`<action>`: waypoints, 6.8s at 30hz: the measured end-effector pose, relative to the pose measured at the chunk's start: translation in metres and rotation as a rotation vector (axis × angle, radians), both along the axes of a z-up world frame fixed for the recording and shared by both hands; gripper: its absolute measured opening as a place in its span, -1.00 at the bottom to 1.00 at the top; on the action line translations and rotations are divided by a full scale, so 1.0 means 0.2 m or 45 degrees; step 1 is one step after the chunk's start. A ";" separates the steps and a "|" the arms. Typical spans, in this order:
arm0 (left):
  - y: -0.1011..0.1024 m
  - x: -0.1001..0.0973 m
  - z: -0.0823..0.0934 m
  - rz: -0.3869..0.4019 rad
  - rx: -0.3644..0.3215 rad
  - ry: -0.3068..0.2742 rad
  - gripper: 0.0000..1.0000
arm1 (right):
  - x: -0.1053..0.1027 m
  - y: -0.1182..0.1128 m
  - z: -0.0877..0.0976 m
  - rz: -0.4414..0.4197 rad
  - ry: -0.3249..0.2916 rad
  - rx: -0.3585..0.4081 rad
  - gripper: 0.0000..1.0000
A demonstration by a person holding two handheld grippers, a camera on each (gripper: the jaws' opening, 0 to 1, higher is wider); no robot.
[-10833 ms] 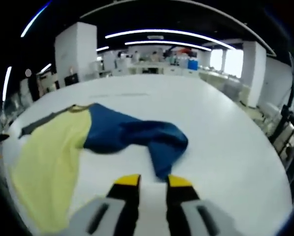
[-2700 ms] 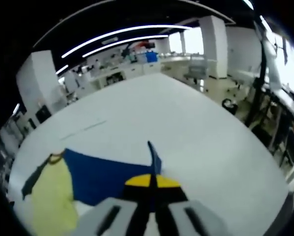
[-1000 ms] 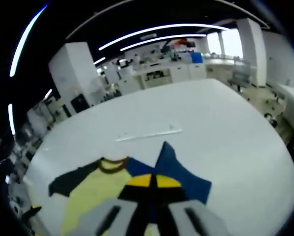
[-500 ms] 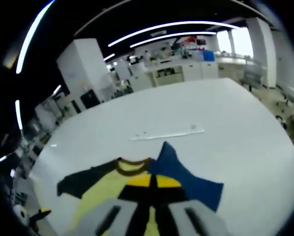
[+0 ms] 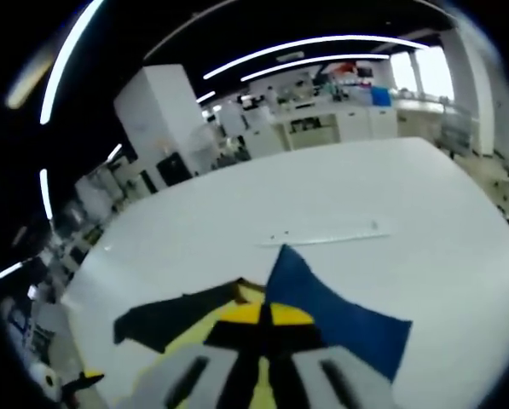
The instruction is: Fold the garment on the visible template until the final outline fits inside the template.
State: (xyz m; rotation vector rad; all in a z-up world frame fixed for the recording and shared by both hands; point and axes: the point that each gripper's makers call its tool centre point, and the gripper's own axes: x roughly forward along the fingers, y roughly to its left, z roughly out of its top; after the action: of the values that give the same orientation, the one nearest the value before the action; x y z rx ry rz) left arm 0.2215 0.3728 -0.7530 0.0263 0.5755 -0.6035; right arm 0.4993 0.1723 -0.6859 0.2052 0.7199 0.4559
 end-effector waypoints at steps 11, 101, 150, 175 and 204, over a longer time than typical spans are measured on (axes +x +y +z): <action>0.03 0.00 -0.01 0.010 0.020 -0.002 0.97 | -0.03 0.24 -0.01 0.129 -0.018 -0.030 -1.00; 0.05 0.06 0.04 0.125 -0.045 -0.046 0.98 | -0.30 0.00 -0.51 0.318 -0.083 -0.174 0.94; 0.05 0.05 0.03 0.124 0.004 -0.025 0.96 | -0.37 -0.48 -0.77 0.116 -0.008 -0.224 -0.97; 0.08 0.04 0.03 0.147 0.013 -0.025 0.96 | -0.34 -0.60 -0.75 0.069 -0.038 -0.324 -1.00; 0.28 0.05 0.01 0.287 0.060 -0.002 0.93 | -0.31 -0.78 -0.76 0.021 -0.016 -0.368 -1.00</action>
State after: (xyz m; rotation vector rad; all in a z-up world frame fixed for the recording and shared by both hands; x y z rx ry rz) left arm 0.2315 0.4279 -0.7512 0.0058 0.5820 -0.3706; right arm 0.4370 0.0172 -0.8379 -0.0751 0.7666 0.3631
